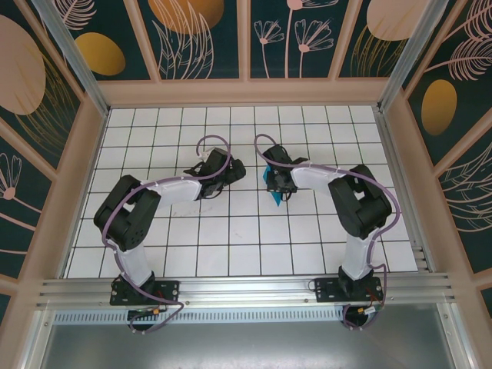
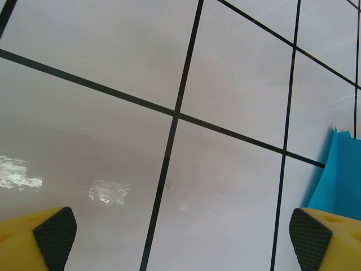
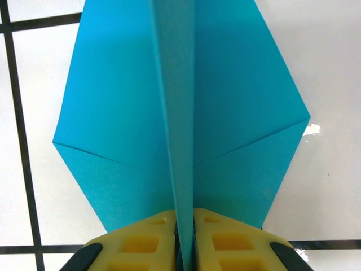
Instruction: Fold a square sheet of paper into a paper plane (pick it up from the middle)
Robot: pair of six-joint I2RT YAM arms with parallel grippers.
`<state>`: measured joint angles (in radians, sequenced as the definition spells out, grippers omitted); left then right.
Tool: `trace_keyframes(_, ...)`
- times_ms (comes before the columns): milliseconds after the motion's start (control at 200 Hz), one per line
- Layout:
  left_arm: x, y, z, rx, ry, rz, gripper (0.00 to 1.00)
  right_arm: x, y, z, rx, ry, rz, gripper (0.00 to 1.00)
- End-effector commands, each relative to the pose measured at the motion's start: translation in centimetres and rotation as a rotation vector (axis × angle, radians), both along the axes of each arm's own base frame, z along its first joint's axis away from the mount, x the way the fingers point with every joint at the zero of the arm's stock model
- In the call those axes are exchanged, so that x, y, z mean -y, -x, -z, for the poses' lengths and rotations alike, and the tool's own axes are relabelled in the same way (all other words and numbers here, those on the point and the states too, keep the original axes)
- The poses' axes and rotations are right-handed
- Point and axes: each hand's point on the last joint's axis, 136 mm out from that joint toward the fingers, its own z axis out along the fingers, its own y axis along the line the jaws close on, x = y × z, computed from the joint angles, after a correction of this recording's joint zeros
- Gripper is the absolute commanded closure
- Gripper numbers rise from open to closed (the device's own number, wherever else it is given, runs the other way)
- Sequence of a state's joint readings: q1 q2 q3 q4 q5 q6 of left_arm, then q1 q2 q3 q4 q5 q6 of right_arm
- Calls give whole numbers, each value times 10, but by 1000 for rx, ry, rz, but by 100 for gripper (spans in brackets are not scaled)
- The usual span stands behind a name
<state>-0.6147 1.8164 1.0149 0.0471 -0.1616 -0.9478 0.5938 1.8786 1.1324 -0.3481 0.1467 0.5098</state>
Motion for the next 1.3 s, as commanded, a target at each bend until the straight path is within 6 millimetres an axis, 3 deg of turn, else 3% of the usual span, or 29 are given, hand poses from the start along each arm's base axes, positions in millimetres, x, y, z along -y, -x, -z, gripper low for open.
trace_keyframes(0,-12,1,-6,4,-20,-29,1,9,9,22,-29,50,46,86)
trace_keyframes(105,-16,0,-8,5,-21,-39,2,14,18,34,-46,60,56,88)
trace_keyframes(180,-20,-1,-10,8,-22,-47,1,13,17,31,-36,58,56,91)
trace_keyframes(385,-39,-4,-21,31,-28,-87,2,-5,-28,-34,144,11,34,91)
trace_keyframes(430,-48,1,-11,10,-45,-98,2,-12,-35,-41,162,2,17,91)
trace_keyframes(475,-54,1,-22,32,-32,-110,2,-19,-43,-44,174,-6,-1,91)
trace_keyframes(656,-76,2,-24,40,-40,-146,1,-39,-65,-39,187,-18,-59,91)
trace_keyframes(906,-75,3,-22,39,-29,-129,1,-44,-92,-19,159,24,-54,91)
trace_keyframes(1296,-70,2,-16,31,-8,-111,2,-42,-84,18,68,39,-27,86)
